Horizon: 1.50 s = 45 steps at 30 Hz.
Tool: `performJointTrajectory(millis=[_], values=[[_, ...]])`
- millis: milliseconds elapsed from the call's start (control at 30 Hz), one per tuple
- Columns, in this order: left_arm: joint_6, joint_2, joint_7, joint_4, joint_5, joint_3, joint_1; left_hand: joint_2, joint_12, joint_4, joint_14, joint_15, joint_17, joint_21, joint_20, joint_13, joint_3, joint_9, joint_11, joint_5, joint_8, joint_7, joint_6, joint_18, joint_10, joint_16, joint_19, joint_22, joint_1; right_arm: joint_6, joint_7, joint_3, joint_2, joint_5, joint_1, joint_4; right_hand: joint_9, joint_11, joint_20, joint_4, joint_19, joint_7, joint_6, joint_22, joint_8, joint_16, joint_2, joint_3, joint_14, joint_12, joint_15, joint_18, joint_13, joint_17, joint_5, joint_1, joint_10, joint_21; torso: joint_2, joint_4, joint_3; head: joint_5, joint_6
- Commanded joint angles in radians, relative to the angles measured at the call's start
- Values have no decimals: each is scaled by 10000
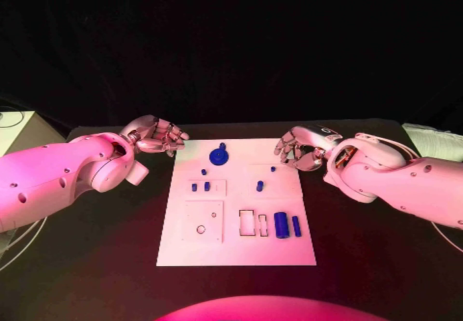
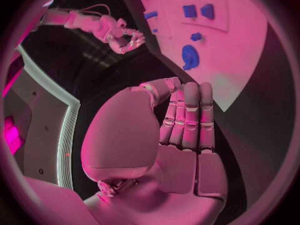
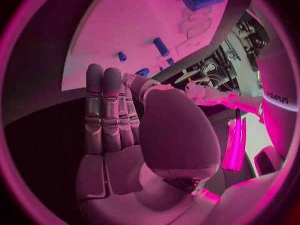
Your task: Assemble the parts on the task board
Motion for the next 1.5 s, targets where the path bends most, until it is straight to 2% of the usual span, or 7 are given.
performJointTrajectory(millis=[33,167,233,533,667,1033,1500], values=[[233,-127,1276,288,3032,16,5,104,20,0,-114,12,-86,-110,7,-35,-113,-4,-9,-9,108,-12,-118,149,-142,-149,-129,-59,3,857,-980,-7,142,-2606,-99,-42,-4,35,9,93,250,10,94,635,-91,388,-180,225,128,-180,22,-93,-6,272,-103,-82,-1,849,-7,37,-27,-139,32],[332,-251,1537,566,3514,18,3,128,18,-12,-158,18,-135,-167,18,-57,-153,-7,0,-5,163,-12,-156,150,-177,-231,-165,-92,9,988,-1279,-12,315,-3255,-220,-99,22,61,33,166,467,3,111,1256,-129,972,-333,388,164,-341,35,-215,-19,661,-243,-181,-92,1680,-14,70,-54,-188,33],[325,-299,1650,694,3662,19,2,128,10,-15,-172,24,-154,-187,23,-70,-177,-11,8,-7,182,-8,-181,150,-205,-260,-175,-105,1,1033,-1397,-14,406,-3497,-280,-135,29,82,47,190,521,18,85,1445,-161,1332,-394,453,166,-361,55,-248,-33,909,-287,-211,-182,1920,-15,63,-57,-133,-5],[290,-413,1841,900,3936,20,2,114,-20,-33,-191,45,-196,-237,37,-107,-248,-27,34,-7,225,5,-281,150,-330,-315,-187,-140,-15,967,-1630,-20,625,-3931,-423,-54,57,146,93,251,620,71,68,1867,-218,2213,-492,564,158,-364,103,-325,-63,1512,-282,-295,-397,2450,-1,10,-26,-84,8],[309,-429,1851,922,3966,20,3,110,-17,-26,-193,55,-206,-258,45,-115,-281,-34,45,-10,239,15,-319,148,-357,-326,-190,-154,-38,870,-1734,-20,686,-4061,-444,-89,78,154,110,280,700,83,100,2107,-218,2644,-497,605,179,-353,106,-371,-63,1803,-255,-329,-426,2774,-13,47,-36,-114,4],[367,-437,1791,944,3984,20,4,104,-10,-23,-186,66,-215,-284,56,-123,-325,-44,59,-13,252,31,-378,148,-390,-329,-187,-172,-58,837,-1772,-27,872,-4049,-517,-228,185,106,121,334,951,37,267,2878,-160,3876,-389,783,237,-313,73,-510,-33,2599,-198,-357,-264,3814,-2,30,-3,-84,-8],[415,-418,1690,947,3985,19,4,105,7,-43,-167,81,-224,-313,71,-136,-378,-71,84,-10,259,62,-509,152,-452,-321,-164,-199,-48,919,-1748,-36,1105,-3828,-639,-381,425,-15,95,288,1084,-109,708,3524,134,4695,-120,869,200,-282,-9,-622,15,3075,-146,-367,15,4637,2,40,-5,-86,-74]])
